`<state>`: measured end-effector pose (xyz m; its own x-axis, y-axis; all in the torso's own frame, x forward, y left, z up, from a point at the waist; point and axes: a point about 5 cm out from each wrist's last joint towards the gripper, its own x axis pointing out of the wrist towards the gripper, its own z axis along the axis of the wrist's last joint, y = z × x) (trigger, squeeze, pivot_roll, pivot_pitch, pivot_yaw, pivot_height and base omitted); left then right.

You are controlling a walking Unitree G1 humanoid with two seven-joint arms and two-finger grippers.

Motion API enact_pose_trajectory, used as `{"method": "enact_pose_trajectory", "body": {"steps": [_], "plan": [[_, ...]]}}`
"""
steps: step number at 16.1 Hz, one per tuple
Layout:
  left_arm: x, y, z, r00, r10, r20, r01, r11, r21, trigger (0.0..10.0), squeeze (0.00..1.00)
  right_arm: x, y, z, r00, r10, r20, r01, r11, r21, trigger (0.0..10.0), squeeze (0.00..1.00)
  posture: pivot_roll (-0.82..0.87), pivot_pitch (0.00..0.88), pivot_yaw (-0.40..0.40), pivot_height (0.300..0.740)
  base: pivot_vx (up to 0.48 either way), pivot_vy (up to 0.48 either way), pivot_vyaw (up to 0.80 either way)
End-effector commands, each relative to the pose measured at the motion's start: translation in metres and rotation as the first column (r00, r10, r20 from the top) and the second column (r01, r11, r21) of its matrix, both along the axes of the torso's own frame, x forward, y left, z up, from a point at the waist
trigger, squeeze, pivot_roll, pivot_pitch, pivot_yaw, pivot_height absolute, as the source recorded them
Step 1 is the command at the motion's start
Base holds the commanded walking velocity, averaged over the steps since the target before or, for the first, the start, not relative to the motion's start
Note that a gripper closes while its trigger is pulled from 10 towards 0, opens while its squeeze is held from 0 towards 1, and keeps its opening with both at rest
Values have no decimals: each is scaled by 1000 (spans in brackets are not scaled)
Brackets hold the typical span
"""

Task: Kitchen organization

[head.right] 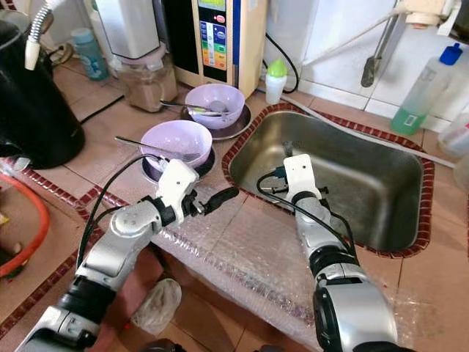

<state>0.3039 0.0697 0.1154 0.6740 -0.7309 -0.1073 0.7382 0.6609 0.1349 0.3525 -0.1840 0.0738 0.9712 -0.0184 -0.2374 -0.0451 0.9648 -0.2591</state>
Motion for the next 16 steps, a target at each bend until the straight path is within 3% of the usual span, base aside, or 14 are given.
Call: {"method": "enact_pose_trajectory", "body": {"steps": [1,7,8,11,14,15,16], "plan": [[1,-4,3,999,-35,15,34,999,26,10000,1000,-7,-5,-12,999,-26,-41,26,1000,9,10000,1000,-51,0,55,740,0,0,0],[0,-17,8,997,-45,65,44,999,18,10000,1000,-4,-5,-6,999,-48,-2,48,997,53,10000,1000,-56,0,55,740,0,0,0],[1,-17,16,993,-19,116,19,1000,-2,10000,1000,-2,-4,-1,998,-47,30,45,996,71,10000,1000,-49,0,42,740,0,0,0],[9,-5,46,952,196,237,-163,975,-150,10000,1000,0,1,10,993,-30,115,19,995,99,10000,1000,-35,0,25,740,0,0,0],[14,18,71,853,433,291,-350,889,-295,10000,1000,-3,5,14,986,-8,167,-12,993,116,10000,1000,-15,0,1,740,0,0,0],[18,34,76,797,544,264,-446,824,-350,10000,1000,-5,10,14,983,24,179,-46,992,119,10000,1000,-12,0,-4,740,0,0,0],[20,41,78,767,592,246,-492,789,-368,10000,1000,-6,11,14,982,38,184,-59,992,109,10000,1000,-8,0,-8,740,0,0,0]]}}
